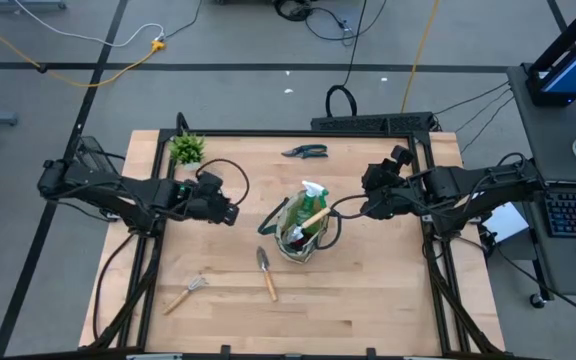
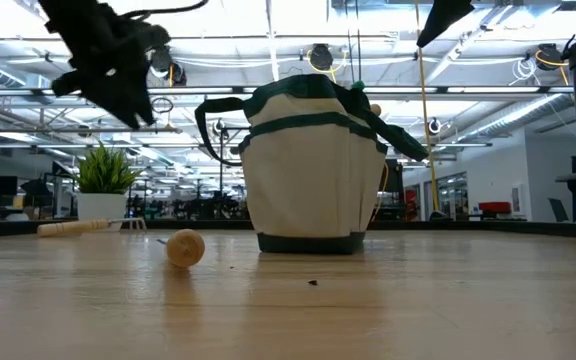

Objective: Pick & Place Garden tools in Gardening bag
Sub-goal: Put the bottom brown hand rake into the gardening bag

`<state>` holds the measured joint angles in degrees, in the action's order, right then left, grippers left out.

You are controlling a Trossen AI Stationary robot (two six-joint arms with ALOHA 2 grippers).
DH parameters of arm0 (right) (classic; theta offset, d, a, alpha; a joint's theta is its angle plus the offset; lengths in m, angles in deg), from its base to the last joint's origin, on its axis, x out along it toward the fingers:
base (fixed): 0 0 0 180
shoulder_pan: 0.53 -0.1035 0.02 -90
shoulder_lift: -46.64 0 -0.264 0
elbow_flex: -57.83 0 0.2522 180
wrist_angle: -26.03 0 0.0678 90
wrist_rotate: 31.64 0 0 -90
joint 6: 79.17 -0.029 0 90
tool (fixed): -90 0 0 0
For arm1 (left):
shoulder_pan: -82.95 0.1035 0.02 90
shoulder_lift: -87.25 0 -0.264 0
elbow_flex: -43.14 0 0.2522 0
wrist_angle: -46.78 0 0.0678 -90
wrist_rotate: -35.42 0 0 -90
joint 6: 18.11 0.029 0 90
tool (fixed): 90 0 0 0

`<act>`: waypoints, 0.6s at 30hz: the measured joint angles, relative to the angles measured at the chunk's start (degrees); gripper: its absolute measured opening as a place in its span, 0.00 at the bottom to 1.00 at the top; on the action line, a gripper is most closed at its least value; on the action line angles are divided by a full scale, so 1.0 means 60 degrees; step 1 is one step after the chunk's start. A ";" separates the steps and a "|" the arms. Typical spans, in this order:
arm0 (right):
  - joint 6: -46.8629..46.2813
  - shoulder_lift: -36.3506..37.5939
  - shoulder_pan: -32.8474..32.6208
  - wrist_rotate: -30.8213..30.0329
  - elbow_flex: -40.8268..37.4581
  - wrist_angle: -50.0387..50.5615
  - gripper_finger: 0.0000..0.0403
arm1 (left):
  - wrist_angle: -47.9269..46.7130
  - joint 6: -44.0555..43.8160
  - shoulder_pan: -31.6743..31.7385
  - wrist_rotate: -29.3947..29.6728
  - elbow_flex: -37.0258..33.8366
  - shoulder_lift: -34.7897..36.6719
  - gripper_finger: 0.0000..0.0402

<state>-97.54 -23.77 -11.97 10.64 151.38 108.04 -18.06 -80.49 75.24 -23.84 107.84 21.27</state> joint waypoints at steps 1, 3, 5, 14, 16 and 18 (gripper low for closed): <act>0.0000 0.0000 0.0000 0.0000 0.0000 -0.0011 0.39 | -0.0282 -0.0181 0.0000 0.0055 0.0000 0.0000 0.34; -0.0001 0.0000 -0.0003 0.0004 0.0000 -0.0014 0.39 | -0.0701 -0.0509 0.0022 0.0117 -0.0038 0.0000 0.34; -0.0001 0.0000 0.0000 0.0004 0.0000 -0.0050 0.39 | -0.0873 -0.0861 0.0103 0.0109 -0.0184 0.0000 0.34; 0.0000 0.0000 -0.0002 0.0004 0.0000 -0.0132 0.39 | -0.1296 -0.1925 0.0673 -0.1299 -0.1317 0.0000 0.34; 0.0000 0.0000 0.0000 0.0007 0.0000 -0.0132 0.39 | -0.1267 -0.2228 0.0799 -0.1819 -0.1652 -0.0004 0.34; 0.0000 0.0000 0.0000 0.0004 0.0000 -0.0132 0.39 | -0.1197 -0.2541 0.0876 -0.2408 -0.1938 -0.0001 0.34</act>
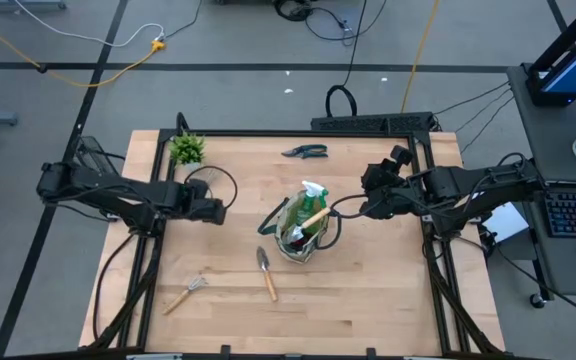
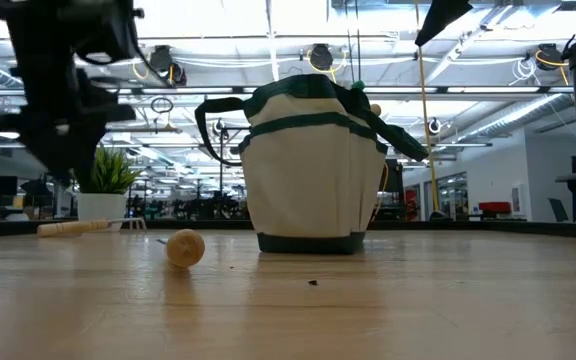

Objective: Pick & Place Garden tools in Gardening bag
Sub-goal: Put the bottom brown hand rake into the gardening bag

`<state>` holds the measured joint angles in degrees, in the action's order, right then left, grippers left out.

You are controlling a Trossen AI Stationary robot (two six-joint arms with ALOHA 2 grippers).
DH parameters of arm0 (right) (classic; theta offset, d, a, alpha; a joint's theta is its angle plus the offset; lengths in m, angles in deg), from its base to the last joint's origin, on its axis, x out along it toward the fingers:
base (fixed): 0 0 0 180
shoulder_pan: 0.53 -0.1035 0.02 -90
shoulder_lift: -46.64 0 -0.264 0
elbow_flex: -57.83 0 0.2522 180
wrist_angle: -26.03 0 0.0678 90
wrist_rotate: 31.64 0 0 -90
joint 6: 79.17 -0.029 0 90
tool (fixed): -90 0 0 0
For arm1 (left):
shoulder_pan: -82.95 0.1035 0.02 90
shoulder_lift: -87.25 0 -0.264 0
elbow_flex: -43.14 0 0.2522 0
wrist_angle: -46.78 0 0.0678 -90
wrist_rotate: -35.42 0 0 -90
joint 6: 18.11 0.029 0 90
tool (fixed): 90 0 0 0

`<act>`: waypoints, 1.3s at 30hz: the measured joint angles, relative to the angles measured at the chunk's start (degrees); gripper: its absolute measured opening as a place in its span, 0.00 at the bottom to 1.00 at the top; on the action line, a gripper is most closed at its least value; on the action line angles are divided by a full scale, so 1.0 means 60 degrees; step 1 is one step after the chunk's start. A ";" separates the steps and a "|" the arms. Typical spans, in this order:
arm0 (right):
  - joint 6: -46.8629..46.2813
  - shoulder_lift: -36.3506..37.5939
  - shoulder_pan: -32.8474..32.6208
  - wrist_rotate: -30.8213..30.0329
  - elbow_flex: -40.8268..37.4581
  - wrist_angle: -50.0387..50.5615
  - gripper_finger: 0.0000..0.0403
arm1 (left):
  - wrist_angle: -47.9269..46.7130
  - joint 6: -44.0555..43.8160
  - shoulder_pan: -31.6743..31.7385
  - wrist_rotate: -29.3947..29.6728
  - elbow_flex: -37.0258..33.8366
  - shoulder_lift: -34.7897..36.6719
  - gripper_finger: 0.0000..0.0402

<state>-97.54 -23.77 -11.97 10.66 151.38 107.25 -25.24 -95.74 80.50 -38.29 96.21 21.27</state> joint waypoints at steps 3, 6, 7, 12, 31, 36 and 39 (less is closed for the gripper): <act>0.0000 0.0000 -0.0003 0.0000 0.0000 0.0000 0.39 | 0.0043 -0.0309 0.0006 -0.0684 -0.0237 -0.0002 0.34; 0.0000 0.0000 -0.0001 0.0004 0.0000 0.0004 0.39 | 0.0004 -0.0406 -0.0047 -0.0739 -0.0339 -0.0002 0.34; 0.0000 0.0000 0.0000 0.0004 0.0000 0.0000 0.39 | 0.0005 -0.0407 -0.0036 -0.0720 -0.0339 -0.0002 0.34; 0.0000 0.0000 0.0000 0.0004 0.0000 0.0004 0.39 | 0.0922 -0.0394 -0.0019 -0.1304 -0.0339 0.0001 0.34; 0.0176 0.0000 -0.0002 0.0004 0.0000 0.0004 0.39 | 0.1475 -0.2182 -0.2661 -0.6058 -0.0072 0.0005 0.34; 0.0178 0.0000 0.0004 0.0000 0.0000 0.0004 0.39 | 0.1498 -0.3548 -0.4234 -0.6138 0.0390 0.0005 0.34; 0.0178 0.0002 0.0004 0.0000 0.0000 -0.0008 0.39 | 0.1609 -0.4506 -0.5185 -0.5554 0.0448 0.0005 0.34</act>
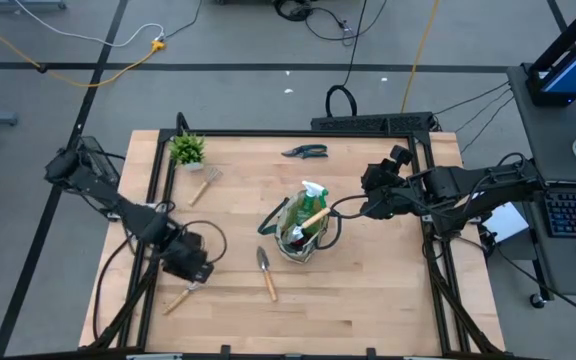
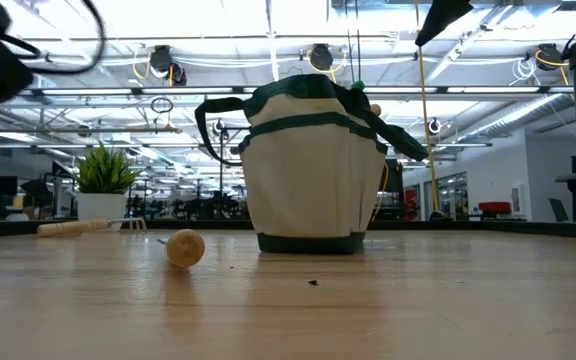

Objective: Pick & Place Garden tools in Gardening bag
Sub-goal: Put the bottom brown hand rake into the gardening bag

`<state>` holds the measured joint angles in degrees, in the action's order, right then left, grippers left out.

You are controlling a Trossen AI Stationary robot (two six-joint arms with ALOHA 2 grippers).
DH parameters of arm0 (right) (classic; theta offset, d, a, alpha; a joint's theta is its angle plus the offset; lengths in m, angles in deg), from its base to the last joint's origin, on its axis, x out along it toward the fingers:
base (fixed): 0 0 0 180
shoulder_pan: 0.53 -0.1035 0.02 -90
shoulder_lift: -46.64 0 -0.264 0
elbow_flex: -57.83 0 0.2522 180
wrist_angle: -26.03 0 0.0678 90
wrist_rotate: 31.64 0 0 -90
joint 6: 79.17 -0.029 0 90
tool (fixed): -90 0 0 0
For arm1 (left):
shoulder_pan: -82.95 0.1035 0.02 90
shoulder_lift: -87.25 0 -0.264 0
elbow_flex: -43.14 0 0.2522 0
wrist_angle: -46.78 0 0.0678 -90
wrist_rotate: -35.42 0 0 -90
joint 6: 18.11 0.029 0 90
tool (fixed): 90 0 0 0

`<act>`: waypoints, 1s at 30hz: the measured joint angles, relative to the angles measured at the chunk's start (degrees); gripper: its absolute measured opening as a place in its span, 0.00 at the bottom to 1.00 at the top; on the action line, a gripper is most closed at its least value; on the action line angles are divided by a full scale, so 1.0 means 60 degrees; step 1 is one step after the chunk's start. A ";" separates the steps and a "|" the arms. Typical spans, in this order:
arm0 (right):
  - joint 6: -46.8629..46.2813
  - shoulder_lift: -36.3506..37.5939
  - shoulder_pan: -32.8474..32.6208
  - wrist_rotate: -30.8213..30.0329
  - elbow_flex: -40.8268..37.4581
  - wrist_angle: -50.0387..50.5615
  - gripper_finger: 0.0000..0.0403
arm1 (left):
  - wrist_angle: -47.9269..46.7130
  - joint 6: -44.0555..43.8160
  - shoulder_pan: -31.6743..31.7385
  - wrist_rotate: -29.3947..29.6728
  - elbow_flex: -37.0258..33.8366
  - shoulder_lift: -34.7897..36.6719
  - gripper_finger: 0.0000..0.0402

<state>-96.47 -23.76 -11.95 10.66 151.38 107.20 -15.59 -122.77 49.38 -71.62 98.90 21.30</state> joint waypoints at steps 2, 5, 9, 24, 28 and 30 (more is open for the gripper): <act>0.0000 0.0002 0.0000 0.0000 0.0000 -0.0093 0.39 | 0.0178 -0.0545 -0.0616 0.0563 0.0000 0.0000 0.34; 0.0002 0.0002 0.0000 0.0000 0.0000 -0.0288 0.39 | 0.0481 -0.1114 -0.1412 0.1300 0.0000 0.0000 0.34; 0.0116 0.0002 0.0000 0.0000 0.0000 -0.0455 0.39 | 0.0455 -0.0739 -0.2293 0.2311 0.0000 0.0000 0.34; 0.0250 0.0002 0.0070 -0.0007 0.0002 -0.0484 0.39 | 0.0341 0.6073 -0.3986 0.3354 0.0000 -0.0004 0.34; 0.0248 0.0002 0.0161 -0.0003 0.0000 -0.0484 0.39 | 0.0368 0.9798 -0.4080 0.3351 0.0000 -0.0004 0.34; 0.0232 0.0002 0.0164 -0.0004 0.0000 -0.0484 0.39 | 0.0376 1.1477 -0.4089 0.3354 0.0000 -0.0004 0.34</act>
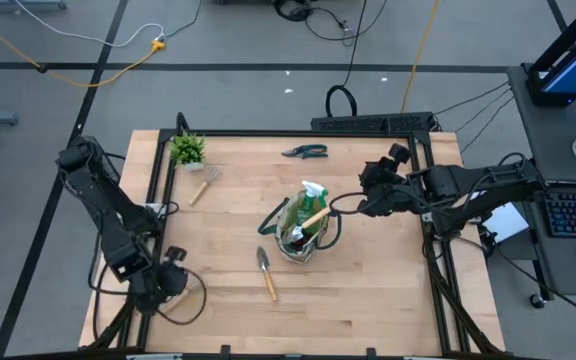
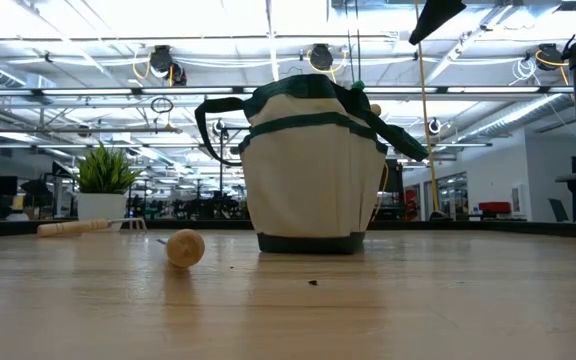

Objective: Pick & Place Garden tools in Gardening bag
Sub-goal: Put the bottom brown hand rake into the gardening bag

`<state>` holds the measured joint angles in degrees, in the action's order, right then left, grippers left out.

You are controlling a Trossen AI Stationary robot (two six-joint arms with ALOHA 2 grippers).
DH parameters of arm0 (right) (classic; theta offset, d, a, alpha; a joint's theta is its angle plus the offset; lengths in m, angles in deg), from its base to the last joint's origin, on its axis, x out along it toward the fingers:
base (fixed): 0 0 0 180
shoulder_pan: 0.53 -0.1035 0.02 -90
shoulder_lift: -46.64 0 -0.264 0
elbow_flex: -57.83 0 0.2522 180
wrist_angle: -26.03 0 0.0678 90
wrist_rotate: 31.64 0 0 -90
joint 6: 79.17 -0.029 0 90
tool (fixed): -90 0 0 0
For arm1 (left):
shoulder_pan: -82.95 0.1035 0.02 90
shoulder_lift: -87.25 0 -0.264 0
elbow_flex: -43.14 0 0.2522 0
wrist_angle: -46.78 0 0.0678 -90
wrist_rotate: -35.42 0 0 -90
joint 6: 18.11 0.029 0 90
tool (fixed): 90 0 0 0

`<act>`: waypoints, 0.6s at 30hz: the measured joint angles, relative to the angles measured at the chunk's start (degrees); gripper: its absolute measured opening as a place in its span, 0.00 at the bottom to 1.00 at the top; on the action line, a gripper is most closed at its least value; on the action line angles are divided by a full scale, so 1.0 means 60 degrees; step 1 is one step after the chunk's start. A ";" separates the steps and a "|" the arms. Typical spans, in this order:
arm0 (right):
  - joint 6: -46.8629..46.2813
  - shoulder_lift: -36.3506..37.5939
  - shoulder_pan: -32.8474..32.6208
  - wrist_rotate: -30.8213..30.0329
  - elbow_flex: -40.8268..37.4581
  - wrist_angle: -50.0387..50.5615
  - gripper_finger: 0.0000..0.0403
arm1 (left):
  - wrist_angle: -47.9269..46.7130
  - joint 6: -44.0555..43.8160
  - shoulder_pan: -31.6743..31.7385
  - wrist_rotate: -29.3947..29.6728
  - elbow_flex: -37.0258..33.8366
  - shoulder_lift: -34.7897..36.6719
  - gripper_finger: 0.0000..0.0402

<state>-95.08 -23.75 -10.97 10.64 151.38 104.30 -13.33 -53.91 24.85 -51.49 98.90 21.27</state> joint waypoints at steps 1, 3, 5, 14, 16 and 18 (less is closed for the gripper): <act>-0.0006 0.0000 0.0000 0.0000 0.0000 -0.0001 0.39 | 0.0000 0.0835 0.0001 -0.0004 0.0000 0.0000 0.34; -0.0010 0.0000 0.0000 0.0001 0.0000 -0.0003 0.39 | 0.0000 0.2390 0.0006 0.0000 0.0000 0.0000 0.34; -0.0017 0.0000 0.0000 0.0004 0.0000 -0.0003 0.39 | 0.0007 0.3689 0.0008 0.0007 0.0000 0.0000 0.34; -0.0020 0.0000 0.0000 0.0004 0.0000 -0.0002 0.39 | 0.0021 0.7544 0.0005 0.0004 0.0000 -0.0038 0.34; -0.0021 0.0000 0.0000 0.0007 0.0002 -0.0004 0.39 | 0.0033 0.8204 0.0005 0.0005 0.0000 -0.0172 0.34; -0.0021 0.0000 0.0000 0.0007 0.0000 -0.0004 0.39 | 0.0080 0.8841 0.0005 -0.0023 0.0000 -0.0390 0.34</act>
<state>-95.20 -23.75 -10.97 10.68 151.38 104.28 -12.86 -0.87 24.88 -51.63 98.90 18.93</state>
